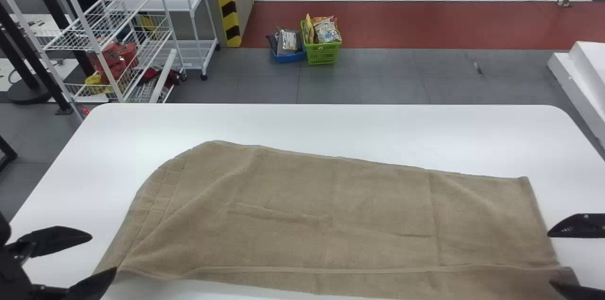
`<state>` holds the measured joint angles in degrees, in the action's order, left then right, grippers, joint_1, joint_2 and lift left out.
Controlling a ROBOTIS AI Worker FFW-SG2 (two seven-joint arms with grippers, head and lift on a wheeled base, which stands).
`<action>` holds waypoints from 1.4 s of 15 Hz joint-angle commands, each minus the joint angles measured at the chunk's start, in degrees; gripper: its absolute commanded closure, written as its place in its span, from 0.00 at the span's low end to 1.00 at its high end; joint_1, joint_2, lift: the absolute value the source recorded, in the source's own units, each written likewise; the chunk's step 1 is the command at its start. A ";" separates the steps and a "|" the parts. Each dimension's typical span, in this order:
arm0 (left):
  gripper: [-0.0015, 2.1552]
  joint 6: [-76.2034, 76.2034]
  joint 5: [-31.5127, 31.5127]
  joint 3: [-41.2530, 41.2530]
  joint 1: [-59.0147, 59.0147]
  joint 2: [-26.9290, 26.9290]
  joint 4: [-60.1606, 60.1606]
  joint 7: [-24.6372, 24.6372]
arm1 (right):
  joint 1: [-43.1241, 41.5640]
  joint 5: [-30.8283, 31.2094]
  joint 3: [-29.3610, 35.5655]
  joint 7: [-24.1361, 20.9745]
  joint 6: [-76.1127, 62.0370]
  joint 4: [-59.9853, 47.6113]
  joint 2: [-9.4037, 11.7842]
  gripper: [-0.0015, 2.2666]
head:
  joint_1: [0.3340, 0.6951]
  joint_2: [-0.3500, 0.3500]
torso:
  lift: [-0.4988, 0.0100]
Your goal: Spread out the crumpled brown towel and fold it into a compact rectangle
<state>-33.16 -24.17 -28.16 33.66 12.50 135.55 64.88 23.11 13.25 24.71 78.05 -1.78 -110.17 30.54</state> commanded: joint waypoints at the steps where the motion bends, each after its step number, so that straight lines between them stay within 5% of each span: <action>1: 0.03 -0.20 0.00 -0.84 0.00 0.16 -0.11 0.33 | 0.53 0.20 1.74 0.28 -0.02 0.04 0.49 0.01 | 1.00 0.54 | 0.73; 5: 0.03 -1.96 5.27 -5.41 -0.97 -0.72 0.24 -2.83 | -1.05 -13.95 6.40 0.28 7.89 1.62 0.13 0.01 | 1.00 0.53 | 0.73; 8: 0.02 -8.29 15.91 -10.16 -3.69 -1.69 0.15 -2.48 | -2.81 -18.26 6.49 0.28 17.74 1.89 -0.57 0.02 | 1.00 0.55 | 0.73; 11: 0.03 -10.39 24.96 -11.74 -4.66 -3.71 -1.87 -7.23 | -4.83 -17.65 4.99 0.28 26.88 1.80 -4.96 0.04 | 1.00 0.57 | 0.73; 16: 0.03 -11.45 24.43 -9.89 -4.92 -3.89 -2.40 -8.46 | -6.06 -13.69 4.55 0.28 53.42 -3.83 -5.05 0.06 | 1.00 0.59 | 0.73; 21: 0.03 -11.45 23.91 -8.84 -5.27 -3.80 -2.57 -8.28 | -7.38 -14.04 4.47 0.28 59.05 -8.05 -6.99 0.10 | 1.00 0.57 | 0.73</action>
<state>-44.61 -0.12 -37.31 28.44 8.70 132.98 56.59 16.66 -0.48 29.13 78.05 54.10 -116.63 24.25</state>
